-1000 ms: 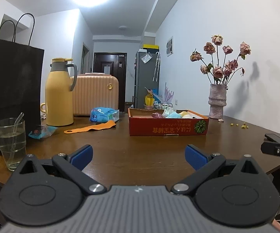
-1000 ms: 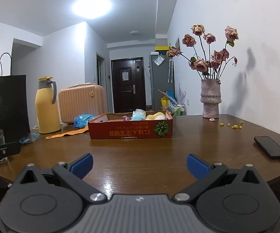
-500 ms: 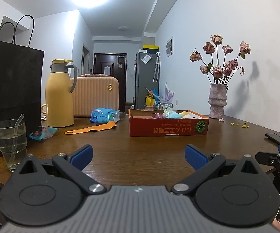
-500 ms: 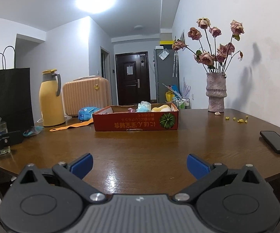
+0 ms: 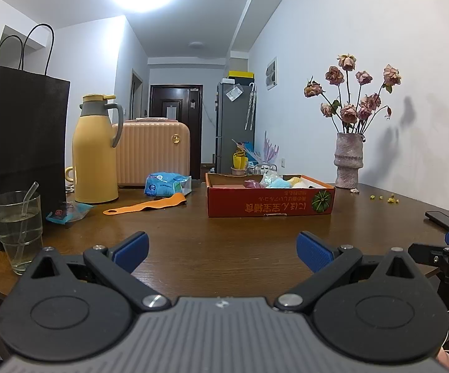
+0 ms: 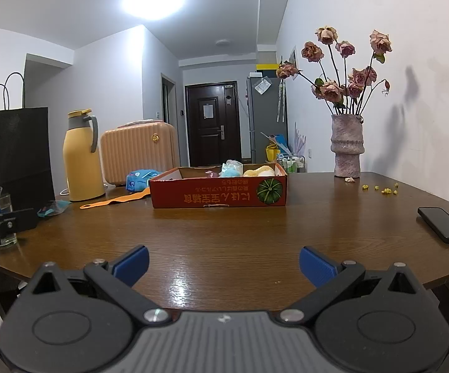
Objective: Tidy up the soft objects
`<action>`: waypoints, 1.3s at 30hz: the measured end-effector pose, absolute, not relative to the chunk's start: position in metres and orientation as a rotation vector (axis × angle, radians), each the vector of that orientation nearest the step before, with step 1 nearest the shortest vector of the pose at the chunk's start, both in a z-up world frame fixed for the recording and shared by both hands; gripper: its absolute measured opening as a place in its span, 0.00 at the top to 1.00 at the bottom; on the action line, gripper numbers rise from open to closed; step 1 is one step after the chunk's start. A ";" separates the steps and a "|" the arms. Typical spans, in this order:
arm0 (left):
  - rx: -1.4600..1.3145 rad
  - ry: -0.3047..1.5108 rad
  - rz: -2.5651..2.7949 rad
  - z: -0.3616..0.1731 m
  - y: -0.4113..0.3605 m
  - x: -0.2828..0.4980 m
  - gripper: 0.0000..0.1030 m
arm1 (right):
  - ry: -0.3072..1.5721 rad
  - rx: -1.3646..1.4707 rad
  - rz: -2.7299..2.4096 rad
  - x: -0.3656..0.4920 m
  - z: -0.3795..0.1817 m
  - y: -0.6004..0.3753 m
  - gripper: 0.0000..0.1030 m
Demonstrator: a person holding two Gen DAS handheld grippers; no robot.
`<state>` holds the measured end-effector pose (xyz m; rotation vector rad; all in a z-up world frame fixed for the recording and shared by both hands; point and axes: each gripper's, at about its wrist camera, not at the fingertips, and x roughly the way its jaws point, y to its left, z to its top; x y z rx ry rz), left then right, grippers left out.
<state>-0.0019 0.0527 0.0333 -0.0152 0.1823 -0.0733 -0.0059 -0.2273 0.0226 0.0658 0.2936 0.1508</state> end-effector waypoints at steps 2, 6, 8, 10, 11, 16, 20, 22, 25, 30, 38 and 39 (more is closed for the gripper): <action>-0.017 0.186 -0.075 0.033 0.052 -0.002 0.00 | 0.293 0.065 0.151 -0.006 0.023 -0.227 0.00; -0.015 0.187 -0.077 0.034 0.052 -0.001 0.00 | 0.290 0.065 0.151 -0.006 0.023 -0.227 0.00; -0.015 0.187 -0.076 0.033 0.052 -0.001 0.00 | 0.288 0.064 0.152 -0.007 0.023 -0.227 0.00; -0.014 0.186 -0.076 0.034 0.052 -0.001 0.00 | 0.286 0.062 0.149 -0.007 0.024 -0.227 0.00; -0.014 0.186 -0.076 0.034 0.053 -0.001 0.00 | 0.283 0.061 0.148 -0.008 0.024 -0.228 0.00; -0.013 0.184 -0.075 0.034 0.052 -0.002 0.00 | 0.278 0.065 0.146 -0.009 0.024 -0.228 0.00; -0.013 0.186 -0.075 0.034 0.052 -0.002 0.00 | 0.279 0.064 0.148 -0.008 0.024 -0.228 0.00; -0.013 0.185 -0.075 0.033 0.052 -0.002 0.00 | 0.279 0.063 0.149 -0.008 0.023 -0.228 0.00; -0.013 0.185 -0.075 0.033 0.052 -0.002 0.00 | 0.283 0.065 0.148 -0.007 0.023 -0.229 0.00; -0.013 0.185 -0.075 0.033 0.052 -0.002 0.00 | 0.283 0.065 0.148 -0.007 0.023 -0.229 0.00; -0.014 0.189 -0.077 0.033 0.052 -0.002 0.00 | 0.291 0.067 0.142 -0.006 0.022 -0.228 0.00; -0.014 0.190 -0.078 0.033 0.052 -0.002 0.00 | 0.290 0.066 0.142 -0.006 0.023 -0.228 0.00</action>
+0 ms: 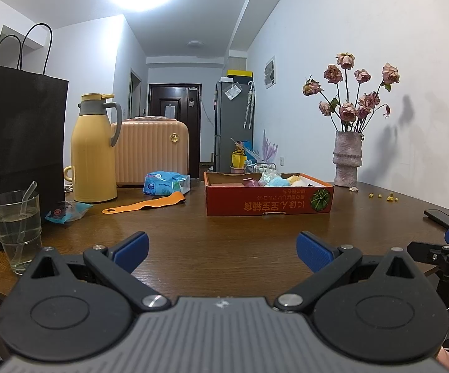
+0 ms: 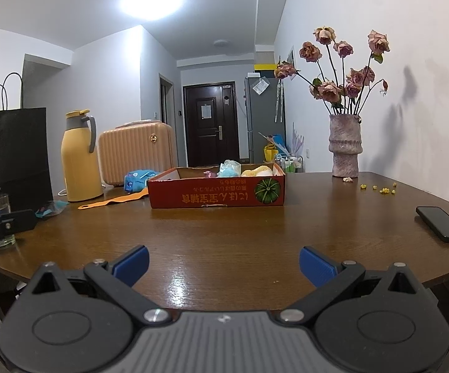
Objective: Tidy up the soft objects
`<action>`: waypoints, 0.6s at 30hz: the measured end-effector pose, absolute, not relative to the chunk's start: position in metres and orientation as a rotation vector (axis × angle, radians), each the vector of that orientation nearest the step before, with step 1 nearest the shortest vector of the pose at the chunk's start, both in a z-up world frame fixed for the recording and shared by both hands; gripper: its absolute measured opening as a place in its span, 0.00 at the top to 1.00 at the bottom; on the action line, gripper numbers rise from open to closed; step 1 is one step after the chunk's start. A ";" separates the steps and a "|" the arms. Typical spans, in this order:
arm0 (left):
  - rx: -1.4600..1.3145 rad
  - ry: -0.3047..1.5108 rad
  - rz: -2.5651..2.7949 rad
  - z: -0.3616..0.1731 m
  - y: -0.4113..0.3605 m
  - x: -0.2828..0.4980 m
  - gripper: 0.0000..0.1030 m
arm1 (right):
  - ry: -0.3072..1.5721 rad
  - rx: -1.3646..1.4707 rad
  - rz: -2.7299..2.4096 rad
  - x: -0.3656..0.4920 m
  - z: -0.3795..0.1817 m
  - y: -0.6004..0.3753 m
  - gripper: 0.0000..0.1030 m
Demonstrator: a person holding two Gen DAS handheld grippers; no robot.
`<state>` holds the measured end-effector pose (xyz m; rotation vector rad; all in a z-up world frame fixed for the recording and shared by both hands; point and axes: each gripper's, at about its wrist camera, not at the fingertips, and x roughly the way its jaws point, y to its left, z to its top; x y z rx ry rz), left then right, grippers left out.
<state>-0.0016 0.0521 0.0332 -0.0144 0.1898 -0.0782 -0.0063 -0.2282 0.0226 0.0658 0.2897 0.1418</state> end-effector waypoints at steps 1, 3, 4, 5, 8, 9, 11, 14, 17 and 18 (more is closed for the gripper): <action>-0.015 0.192 -0.079 0.033 0.052 -0.001 0.00 | 0.289 0.065 0.142 -0.006 0.023 -0.228 0.00; -0.016 0.197 -0.084 0.033 0.052 -0.001 0.00 | 0.288 0.065 0.143 -0.007 0.022 -0.228 0.00; -0.016 0.197 -0.084 0.033 0.052 -0.002 0.00 | 0.289 0.065 0.143 -0.007 0.022 -0.228 0.00; -0.016 0.196 -0.084 0.033 0.052 -0.002 0.00 | 0.288 0.065 0.142 -0.007 0.022 -0.228 0.00; -0.017 0.193 -0.083 0.033 0.053 -0.001 0.00 | 0.288 0.064 0.141 -0.007 0.022 -0.228 0.00; -0.018 0.192 -0.082 0.033 0.054 -0.001 0.00 | 0.288 0.065 0.141 -0.007 0.022 -0.228 0.00; -0.018 0.189 -0.078 0.033 0.054 0.000 0.00 | 0.289 0.064 0.141 -0.007 0.022 -0.227 0.00; -0.016 0.185 -0.079 0.034 0.054 -0.001 0.00 | 0.286 0.059 0.141 -0.008 0.022 -0.226 0.00; -0.018 0.188 -0.083 0.033 0.054 -0.001 0.00 | 0.285 0.059 0.140 -0.008 0.023 -0.226 0.00; -0.018 0.188 -0.083 0.033 0.054 -0.001 0.00 | 0.287 0.059 0.140 -0.008 0.023 -0.226 0.00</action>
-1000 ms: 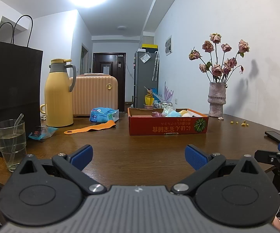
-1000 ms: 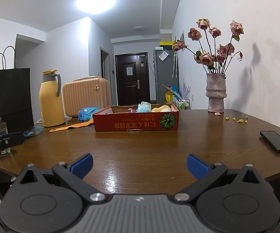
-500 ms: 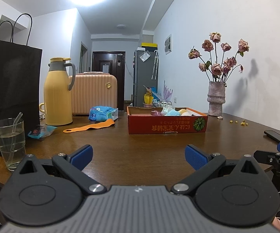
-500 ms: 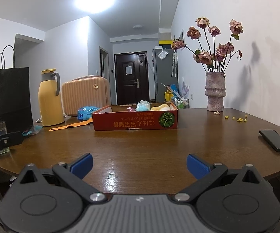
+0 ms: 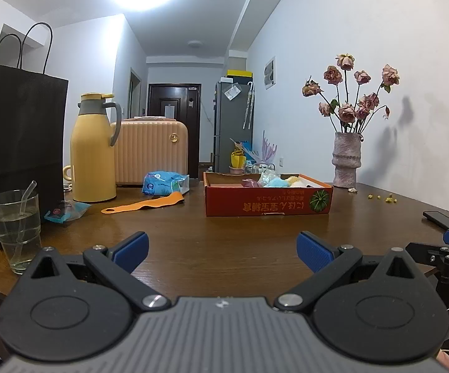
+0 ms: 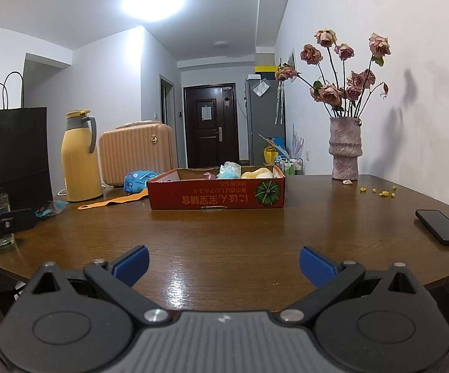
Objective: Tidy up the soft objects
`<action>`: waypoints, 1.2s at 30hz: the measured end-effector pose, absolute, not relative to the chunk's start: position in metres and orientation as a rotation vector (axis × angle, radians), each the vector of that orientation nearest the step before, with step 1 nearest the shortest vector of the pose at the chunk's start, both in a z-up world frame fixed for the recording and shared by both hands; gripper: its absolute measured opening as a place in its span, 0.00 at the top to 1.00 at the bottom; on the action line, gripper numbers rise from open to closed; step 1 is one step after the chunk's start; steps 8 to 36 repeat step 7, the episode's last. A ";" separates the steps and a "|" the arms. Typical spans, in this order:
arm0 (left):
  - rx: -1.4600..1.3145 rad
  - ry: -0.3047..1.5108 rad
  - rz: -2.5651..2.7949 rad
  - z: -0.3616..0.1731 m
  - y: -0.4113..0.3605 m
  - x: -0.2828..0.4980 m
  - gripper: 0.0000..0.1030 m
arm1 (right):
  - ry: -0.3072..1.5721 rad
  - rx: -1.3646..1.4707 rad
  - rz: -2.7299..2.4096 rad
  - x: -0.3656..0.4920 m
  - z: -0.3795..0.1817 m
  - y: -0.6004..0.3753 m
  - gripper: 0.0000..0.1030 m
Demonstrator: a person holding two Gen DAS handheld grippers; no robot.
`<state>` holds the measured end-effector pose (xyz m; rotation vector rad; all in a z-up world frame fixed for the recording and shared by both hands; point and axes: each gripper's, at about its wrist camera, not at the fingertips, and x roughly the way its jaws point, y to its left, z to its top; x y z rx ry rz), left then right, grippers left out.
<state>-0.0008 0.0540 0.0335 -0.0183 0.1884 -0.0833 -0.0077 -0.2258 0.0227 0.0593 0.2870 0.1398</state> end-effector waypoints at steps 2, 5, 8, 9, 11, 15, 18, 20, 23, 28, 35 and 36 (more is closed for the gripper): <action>-0.018 0.187 -0.083 0.033 0.054 -0.001 0.00 | 0.288 0.060 0.140 -0.008 0.023 -0.226 0.00; -0.020 0.190 -0.086 0.033 0.054 -0.001 0.00 | 0.287 0.059 0.140 -0.008 0.023 -0.226 0.00; -0.019 0.192 -0.087 0.033 0.054 -0.001 0.00 | 0.287 0.058 0.140 -0.007 0.023 -0.226 0.00; -0.019 0.192 -0.087 0.033 0.054 -0.001 0.00 | 0.287 0.058 0.140 -0.007 0.023 -0.226 0.00; -0.019 0.192 -0.087 0.033 0.054 -0.001 0.00 | 0.287 0.058 0.140 -0.007 0.023 -0.226 0.00; -0.019 0.192 -0.087 0.033 0.054 -0.001 0.00 | 0.287 0.058 0.140 -0.007 0.023 -0.226 0.00; -0.019 0.192 -0.087 0.033 0.054 -0.001 0.00 | 0.287 0.058 0.140 -0.007 0.023 -0.226 0.00; -0.019 0.192 -0.087 0.033 0.054 -0.001 0.00 | 0.287 0.058 0.140 -0.007 0.023 -0.226 0.00; -0.019 0.192 -0.087 0.033 0.054 -0.001 0.00 | 0.287 0.058 0.140 -0.007 0.023 -0.226 0.00; -0.019 0.192 -0.087 0.033 0.054 -0.001 0.00 | 0.287 0.058 0.140 -0.007 0.023 -0.226 0.00; -0.019 0.192 -0.087 0.033 0.054 -0.001 0.00 | 0.287 0.058 0.140 -0.007 0.023 -0.226 0.00; -0.019 0.192 -0.087 0.033 0.054 -0.001 0.00 | 0.287 0.058 0.140 -0.007 0.023 -0.226 0.00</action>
